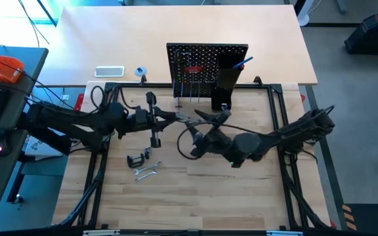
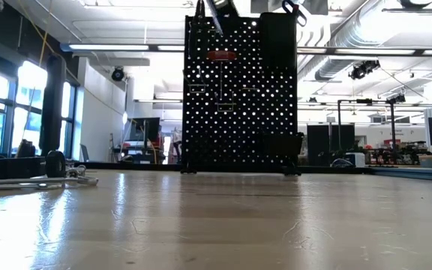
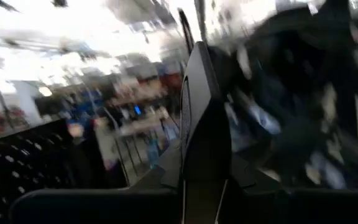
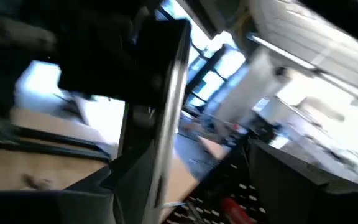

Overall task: Hang tools onto peg board
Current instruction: Put the spirit level into the top black bin on the peg board

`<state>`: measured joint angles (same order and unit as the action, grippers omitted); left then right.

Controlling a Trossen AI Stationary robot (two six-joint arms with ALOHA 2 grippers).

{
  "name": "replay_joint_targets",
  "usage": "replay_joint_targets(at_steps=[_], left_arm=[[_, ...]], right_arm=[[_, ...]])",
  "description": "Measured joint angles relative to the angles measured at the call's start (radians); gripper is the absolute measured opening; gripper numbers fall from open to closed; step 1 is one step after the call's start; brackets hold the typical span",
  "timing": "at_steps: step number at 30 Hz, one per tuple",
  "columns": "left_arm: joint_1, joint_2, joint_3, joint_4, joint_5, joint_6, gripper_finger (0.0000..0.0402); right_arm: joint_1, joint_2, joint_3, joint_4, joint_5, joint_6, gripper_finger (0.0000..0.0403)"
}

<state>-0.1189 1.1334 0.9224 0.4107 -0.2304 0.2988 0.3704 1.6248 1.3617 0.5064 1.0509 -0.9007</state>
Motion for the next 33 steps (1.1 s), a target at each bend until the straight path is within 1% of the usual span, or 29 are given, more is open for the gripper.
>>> replay_joint_targets(at_steps=[2, 5, 7, 10, 12, 13, 15, 18, 21, 29, 33], left_arm=[[0.003, 0.006, 0.052, -0.122, 0.033, 0.003, 0.0036], [0.009, 0.015, 0.121, -0.262, 0.062, 0.011, 0.0036], [0.011, 0.020, 0.159, -0.291, 0.066, 0.018, 0.0036], [0.015, 0.028, 0.193, -0.322, 0.080, 0.023, 0.0036], [0.020, 0.031, 0.204, -0.331, 0.100, 0.021, 0.0036], [0.022, 0.032, 0.211, -0.338, 0.113, 0.019, 0.0036], [0.030, 0.041, 0.235, -0.339, 0.137, 0.009, 0.0036], [0.035, 0.062, 0.264, -0.379, 0.149, -0.001, 0.0036], [0.035, 0.087, 0.283, -0.400, 0.152, 0.002, 0.0036], [0.048, 0.145, 0.343, -0.423, 0.208, 0.003, 0.0036], [0.055, 0.157, 0.364, -0.420, 0.230, 0.002, 0.0036]], right_arm=[[0.002, -0.049, 0.003, -0.121, -0.061, 0.116, 0.0247], [-0.018, -0.104, 0.052, -0.341, -0.171, 0.323, 0.0248], [-0.037, -0.121, 0.092, -0.484, -0.269, 0.426, 0.0248], [-0.084, -0.127, 0.181, -0.689, -0.445, 0.580, 0.0248], [-0.116, -0.122, 0.230, -0.778, -0.515, 0.646, 0.0248], [-0.130, -0.120, 0.250, -0.806, -0.532, 0.668, 0.0248], [-0.149, -0.117, 0.261, -0.848, -0.552, 0.688, 0.0248], [-0.173, -0.116, 0.261, -0.841, -0.640, 0.697, 0.0248], [-0.190, -0.114, 0.261, -0.839, -0.688, 0.719, 0.0248], [-0.214, -0.099, 0.261, -0.865, -0.748, 0.754, 0.0244], [-0.221, -0.093, 0.261, -0.904, -0.752, 0.766, 0.0221]])
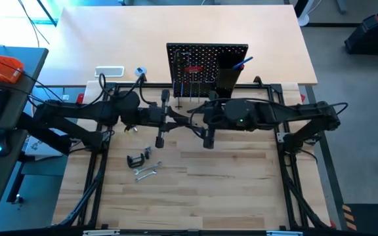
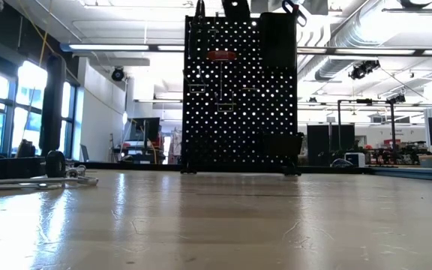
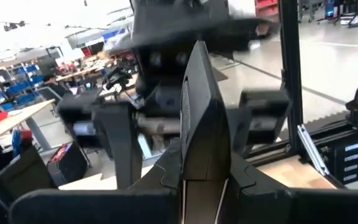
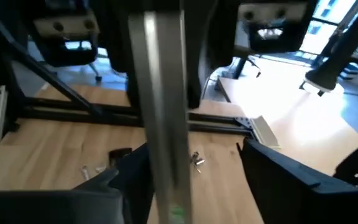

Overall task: Hang tools onto peg board
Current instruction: Put the spirit level into the top black bin on the peg board

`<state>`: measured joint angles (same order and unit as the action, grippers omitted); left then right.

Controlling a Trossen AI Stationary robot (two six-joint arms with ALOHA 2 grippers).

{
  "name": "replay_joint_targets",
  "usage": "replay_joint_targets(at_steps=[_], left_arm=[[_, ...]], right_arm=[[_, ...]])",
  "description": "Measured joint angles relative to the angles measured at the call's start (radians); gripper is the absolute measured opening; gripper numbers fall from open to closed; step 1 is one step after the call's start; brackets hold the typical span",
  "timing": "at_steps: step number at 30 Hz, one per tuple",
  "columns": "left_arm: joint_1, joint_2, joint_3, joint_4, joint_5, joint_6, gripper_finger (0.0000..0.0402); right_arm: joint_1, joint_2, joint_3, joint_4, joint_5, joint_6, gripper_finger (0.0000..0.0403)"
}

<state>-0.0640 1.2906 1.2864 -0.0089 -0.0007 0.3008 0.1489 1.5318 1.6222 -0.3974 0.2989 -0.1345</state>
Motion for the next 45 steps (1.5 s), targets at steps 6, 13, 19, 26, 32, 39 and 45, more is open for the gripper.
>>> replay_joint_targets(at_steps=[6, 13, 19, 26, 32, 39, 45], left_arm=[[0.005, 0.042, 0.034, -0.019, 0.031, -0.002, 0.0036], [0.006, 0.079, 0.052, -0.023, 0.038, -0.003, 0.0036], [0.005, 0.072, 0.052, -0.014, -0.012, -0.004, 0.0042], [0.002, 0.004, 0.052, -0.031, -0.057, -0.009, 0.0172], [-0.004, -0.068, 0.051, -0.096, -0.079, -0.032, 0.0239], [-0.026, -0.075, 0.051, -0.282, -0.086, -0.089, 0.0251], [-0.049, -0.052, -0.004, -0.324, -0.090, -0.117, 0.0252]], right_arm=[[0.000, 0.006, 0.000, -0.006, -0.030, -0.001, 0.0149], [0.001, 0.008, 0.000, -0.015, -0.040, -0.023, 0.0069], [0.000, 0.003, 0.000, -0.012, -0.018, -0.050, 0.0045], [-0.007, -0.039, 0.000, -0.009, 0.035, -0.085, 0.0045], [-0.032, -0.119, 0.000, 0.043, 0.038, -0.136, 0.0045], [-0.142, -0.224, 0.002, 0.137, -0.002, -0.173, 0.0045], [-0.292, -0.204, 0.130, 0.112, -0.100, -0.146, 0.0045]])
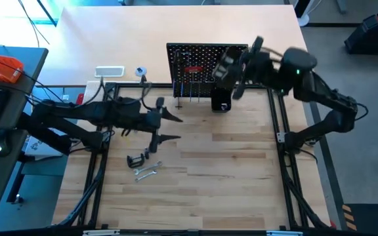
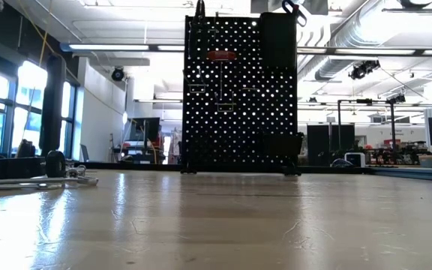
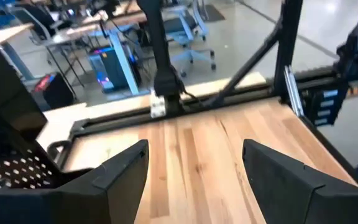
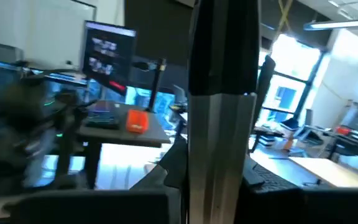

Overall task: Hang tools onto peg board
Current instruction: Put the spirit level into the top black bin on the peg board

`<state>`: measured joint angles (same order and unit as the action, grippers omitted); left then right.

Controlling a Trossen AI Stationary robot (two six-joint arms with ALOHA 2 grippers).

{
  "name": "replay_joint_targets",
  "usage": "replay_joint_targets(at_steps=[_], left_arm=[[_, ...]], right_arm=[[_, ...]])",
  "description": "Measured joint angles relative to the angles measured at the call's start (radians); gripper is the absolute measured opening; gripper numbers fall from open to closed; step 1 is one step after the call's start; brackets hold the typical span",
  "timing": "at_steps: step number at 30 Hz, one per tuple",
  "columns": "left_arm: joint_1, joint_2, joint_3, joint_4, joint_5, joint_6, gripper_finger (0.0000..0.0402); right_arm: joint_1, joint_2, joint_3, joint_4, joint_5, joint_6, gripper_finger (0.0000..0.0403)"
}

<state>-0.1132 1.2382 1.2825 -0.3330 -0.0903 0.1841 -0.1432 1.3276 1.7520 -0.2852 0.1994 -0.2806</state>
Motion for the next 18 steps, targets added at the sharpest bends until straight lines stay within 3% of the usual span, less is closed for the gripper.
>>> replay_joint_targets(at_steps=[9, 16, 18], left_arm=[[-0.007, 0.001, -0.098, 0.020, -0.005, -0.061, 0.0252], [-0.021, -0.001, -0.143, 0.022, -0.004, -0.097, 0.0252], [-0.023, 0.000, -0.143, 0.019, -0.003, -0.102, 0.0252]], right_arm=[[-0.229, 0.193, 0.363, -0.330, -0.140, 0.043, 0.0045], [-0.406, 0.310, 0.593, -0.508, -0.381, 0.062, 0.0045], [-0.453, 0.324, 0.601, -0.526, -0.447, 0.080, 0.0045]])
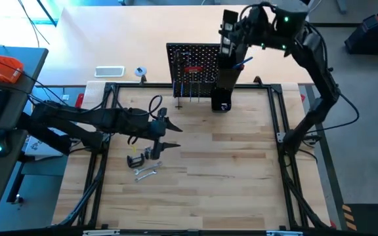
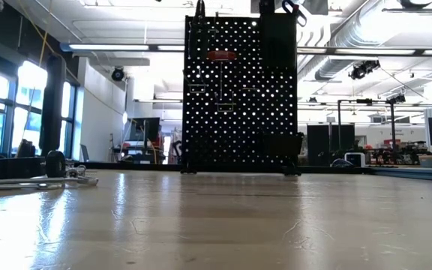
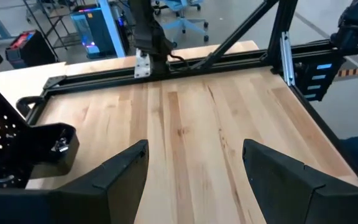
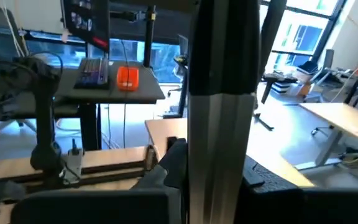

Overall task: Hang tools onto peg board
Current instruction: Put the spirit level into the top black bin on the peg board

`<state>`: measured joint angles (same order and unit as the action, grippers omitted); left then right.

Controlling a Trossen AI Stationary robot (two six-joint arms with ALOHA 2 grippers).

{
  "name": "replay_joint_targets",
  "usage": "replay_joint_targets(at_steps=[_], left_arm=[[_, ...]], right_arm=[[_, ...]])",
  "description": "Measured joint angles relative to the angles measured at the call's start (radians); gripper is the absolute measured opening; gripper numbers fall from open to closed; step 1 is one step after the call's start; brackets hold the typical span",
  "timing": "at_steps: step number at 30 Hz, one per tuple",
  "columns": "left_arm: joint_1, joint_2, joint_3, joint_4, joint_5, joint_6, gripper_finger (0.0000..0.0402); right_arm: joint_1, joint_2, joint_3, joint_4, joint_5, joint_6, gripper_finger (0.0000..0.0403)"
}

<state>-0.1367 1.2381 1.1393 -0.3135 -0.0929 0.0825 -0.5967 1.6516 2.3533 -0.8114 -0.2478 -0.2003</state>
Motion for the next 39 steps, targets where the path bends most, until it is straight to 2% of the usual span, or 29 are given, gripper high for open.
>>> replay_joint_targets(at_steps=[7, 11, 20, 39], left_arm=[[-0.020, 0.000, 0.000, 0.008, 0.001, -0.003, 0.0252], [-0.030, 0.000, 0.000, 0.011, 0.000, -0.002, 0.0252], [-0.030, 0.000, 0.000, 0.015, -0.002, -0.003, 0.0252], [-0.055, 0.000, 0.000, -0.011, -0.023, -0.019, 0.0252]], right_arm=[[-0.134, 0.012, -0.028, -0.077, -0.153, 0.024, 0.0045], [-0.142, 0.024, -0.028, -0.107, -0.200, 0.023, 0.0045], [-0.144, 0.048, -0.028, -0.133, -0.223, -0.002, 0.0045], [-0.155, 0.076, -0.028, -0.310, -0.213, -0.085, 0.0059]])
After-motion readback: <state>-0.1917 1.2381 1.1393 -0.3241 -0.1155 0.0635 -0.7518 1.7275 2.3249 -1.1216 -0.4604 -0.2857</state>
